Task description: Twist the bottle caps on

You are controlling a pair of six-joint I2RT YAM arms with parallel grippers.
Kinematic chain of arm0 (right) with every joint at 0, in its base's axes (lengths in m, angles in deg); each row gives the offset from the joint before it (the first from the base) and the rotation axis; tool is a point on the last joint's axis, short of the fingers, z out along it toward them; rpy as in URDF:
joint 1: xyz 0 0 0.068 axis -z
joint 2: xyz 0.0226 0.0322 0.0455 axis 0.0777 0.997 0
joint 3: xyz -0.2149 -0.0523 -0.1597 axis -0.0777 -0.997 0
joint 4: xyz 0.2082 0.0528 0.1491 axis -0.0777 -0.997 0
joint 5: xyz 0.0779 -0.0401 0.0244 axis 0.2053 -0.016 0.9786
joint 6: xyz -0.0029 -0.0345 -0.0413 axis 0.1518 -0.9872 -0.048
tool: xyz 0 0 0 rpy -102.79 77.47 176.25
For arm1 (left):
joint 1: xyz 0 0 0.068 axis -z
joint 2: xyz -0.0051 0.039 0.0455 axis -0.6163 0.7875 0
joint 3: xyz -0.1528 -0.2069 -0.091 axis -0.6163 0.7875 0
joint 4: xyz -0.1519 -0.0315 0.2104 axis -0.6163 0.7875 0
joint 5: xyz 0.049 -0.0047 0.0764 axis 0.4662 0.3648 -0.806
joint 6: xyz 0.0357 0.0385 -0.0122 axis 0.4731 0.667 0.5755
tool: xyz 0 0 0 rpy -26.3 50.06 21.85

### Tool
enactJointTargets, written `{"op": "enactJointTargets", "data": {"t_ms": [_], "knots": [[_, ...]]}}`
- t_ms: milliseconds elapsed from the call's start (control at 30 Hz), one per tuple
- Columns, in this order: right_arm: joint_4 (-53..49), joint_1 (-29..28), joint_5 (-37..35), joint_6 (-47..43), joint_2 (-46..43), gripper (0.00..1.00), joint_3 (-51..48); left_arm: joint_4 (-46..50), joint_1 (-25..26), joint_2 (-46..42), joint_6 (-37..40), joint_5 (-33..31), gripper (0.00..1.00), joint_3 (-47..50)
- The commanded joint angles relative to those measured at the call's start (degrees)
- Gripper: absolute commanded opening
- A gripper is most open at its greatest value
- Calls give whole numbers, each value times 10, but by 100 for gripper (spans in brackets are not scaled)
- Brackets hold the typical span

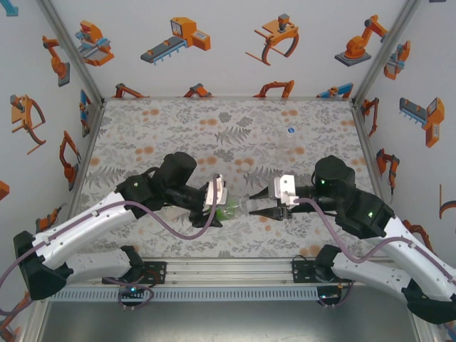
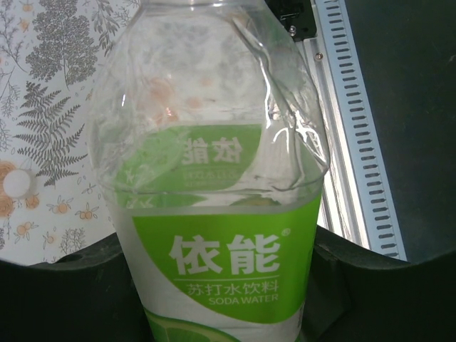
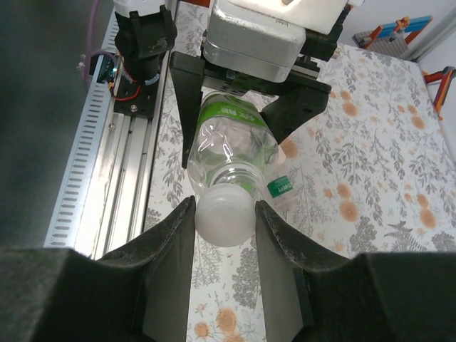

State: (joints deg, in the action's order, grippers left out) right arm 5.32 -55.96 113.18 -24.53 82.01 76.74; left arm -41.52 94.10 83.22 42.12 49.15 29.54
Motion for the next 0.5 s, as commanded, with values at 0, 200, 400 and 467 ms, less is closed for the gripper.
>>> {"op": "enactJointTargets", "data": {"t_ms": [0,200,400,467], "knots": [[14,-1,14,-16,3,14,-4,6,7,8,19,16,0,-22],[10,-1,-23,-16,-1,15,-5,30,15,25,33,17,0,-40],[8,-1,-8,-22,-3,15,-8,31,20,27,39,23,0,-46],[7,-1,6,-26,-3,15,-8,32,21,27,41,26,0,-47]]}}
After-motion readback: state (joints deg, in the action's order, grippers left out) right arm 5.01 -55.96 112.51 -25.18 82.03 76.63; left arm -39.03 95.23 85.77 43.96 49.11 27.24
